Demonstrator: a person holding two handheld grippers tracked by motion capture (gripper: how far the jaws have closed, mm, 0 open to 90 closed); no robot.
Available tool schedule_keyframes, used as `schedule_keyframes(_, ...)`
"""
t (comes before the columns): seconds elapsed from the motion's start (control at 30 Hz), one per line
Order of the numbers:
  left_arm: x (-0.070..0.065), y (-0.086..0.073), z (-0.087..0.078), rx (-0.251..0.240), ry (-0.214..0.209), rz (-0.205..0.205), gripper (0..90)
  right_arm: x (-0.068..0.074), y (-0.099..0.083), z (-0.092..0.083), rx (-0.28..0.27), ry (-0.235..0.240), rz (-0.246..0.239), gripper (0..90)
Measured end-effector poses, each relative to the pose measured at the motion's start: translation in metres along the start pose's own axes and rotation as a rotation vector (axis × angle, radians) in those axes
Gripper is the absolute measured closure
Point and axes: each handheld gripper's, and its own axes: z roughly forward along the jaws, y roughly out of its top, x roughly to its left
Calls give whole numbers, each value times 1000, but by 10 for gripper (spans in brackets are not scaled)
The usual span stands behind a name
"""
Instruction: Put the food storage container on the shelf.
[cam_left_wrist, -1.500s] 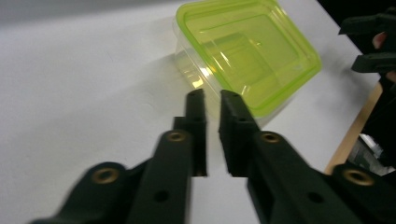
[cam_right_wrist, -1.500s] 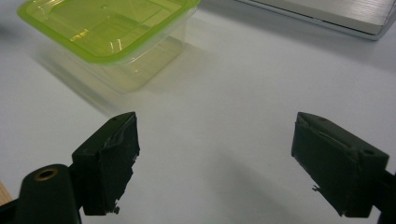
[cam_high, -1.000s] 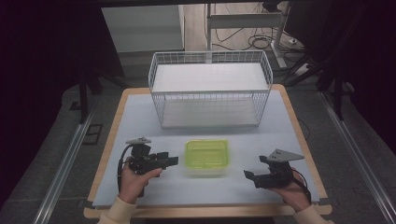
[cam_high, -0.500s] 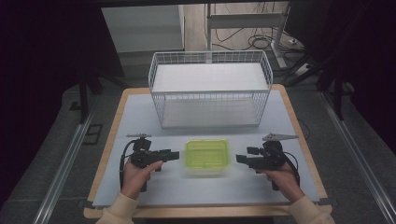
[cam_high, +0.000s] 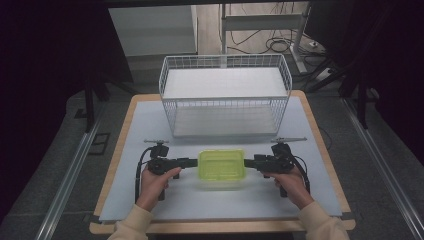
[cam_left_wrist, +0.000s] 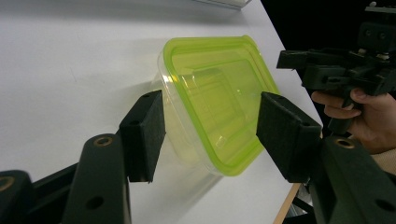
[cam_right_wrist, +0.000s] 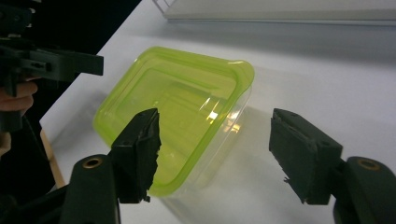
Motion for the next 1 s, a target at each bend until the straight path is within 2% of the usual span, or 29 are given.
schedule_keyframes(0.1, 3, 1, 6, 10, 2, -5, 421, -3, 1, 8, 6, 5, 28, 376)
schedule_keyframes(0.23, 5, 1, 9, 27, 14, -2, 429, -4, 0, 11, 15, 1, 41, 390)
schedule_keyframes(0.47, 6, 1, 17, 37, 12, -14, 452, -8, -3, 14, 36, 10, 61, 444)
schedule_keyframes(0.63, 6, 0, 22, 55, 9, -20, 490, -11, -5, 17, 49, 31, 88, 492)
schedule_keyframes(0.8, 12, -2, 25, 71, -9, -30, 511, -13, -6, 19, 59, 42, 96, 527)
schedule_keyframes(0.9, 14, -3, 28, 79, -23, -47, 531, -15, -7, 20, 68, 66, 114, 568)
schedule_keyframes(1.0, 13, -3, 29, 85, -27, -46, 546, -15, -7, 21, 69, 83, 126, 600)
